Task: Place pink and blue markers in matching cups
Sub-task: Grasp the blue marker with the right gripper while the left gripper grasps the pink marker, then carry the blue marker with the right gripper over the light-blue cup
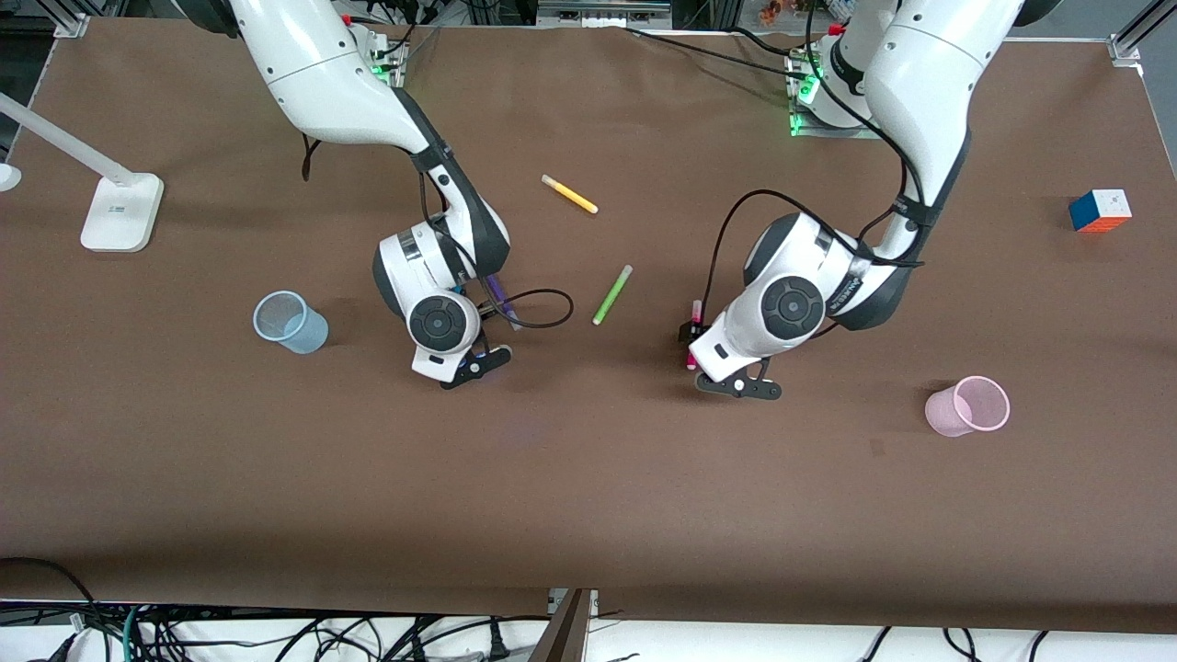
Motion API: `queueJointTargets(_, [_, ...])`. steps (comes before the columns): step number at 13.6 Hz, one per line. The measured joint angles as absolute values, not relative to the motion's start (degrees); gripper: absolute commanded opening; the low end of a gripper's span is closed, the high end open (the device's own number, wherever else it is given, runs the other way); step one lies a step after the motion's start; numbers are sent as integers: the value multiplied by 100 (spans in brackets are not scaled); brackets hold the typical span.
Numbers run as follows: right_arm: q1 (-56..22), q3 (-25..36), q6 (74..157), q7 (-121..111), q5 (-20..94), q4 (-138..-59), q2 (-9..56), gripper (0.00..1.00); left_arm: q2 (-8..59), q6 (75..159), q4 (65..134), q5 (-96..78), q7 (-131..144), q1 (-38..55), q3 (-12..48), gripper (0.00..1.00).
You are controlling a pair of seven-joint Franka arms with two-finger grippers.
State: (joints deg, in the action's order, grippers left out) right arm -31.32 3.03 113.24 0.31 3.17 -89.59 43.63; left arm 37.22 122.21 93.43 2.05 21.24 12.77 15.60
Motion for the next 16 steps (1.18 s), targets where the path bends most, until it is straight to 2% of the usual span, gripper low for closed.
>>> queueJointTargets(2, [-3150,303,11329,31,317,-8959,4365,0,3772,12468,9360,206,2378,1432,1567,100])
queueJointTargets(5, [-3172,302,11339,32,317,-8956,4365,0,3874,12902,9553,215,2535,1585,1568,100])
queueJointTargets(9, [-3147,359,11360,-1,317,-8877,4246,0,3902,13015,9780,445,2535,1564,1547,100])
queueJointTargets(13, [-2789,434,11257,-1058,317,-8759,3759,0,3901,13105,9845,453,2535,1564,1546,100])
queueJointTargets(16, [-2232,449,10750,-2540,345,-8717,3262,0,3903,13345,10085,453,2535,1556,1535,100])
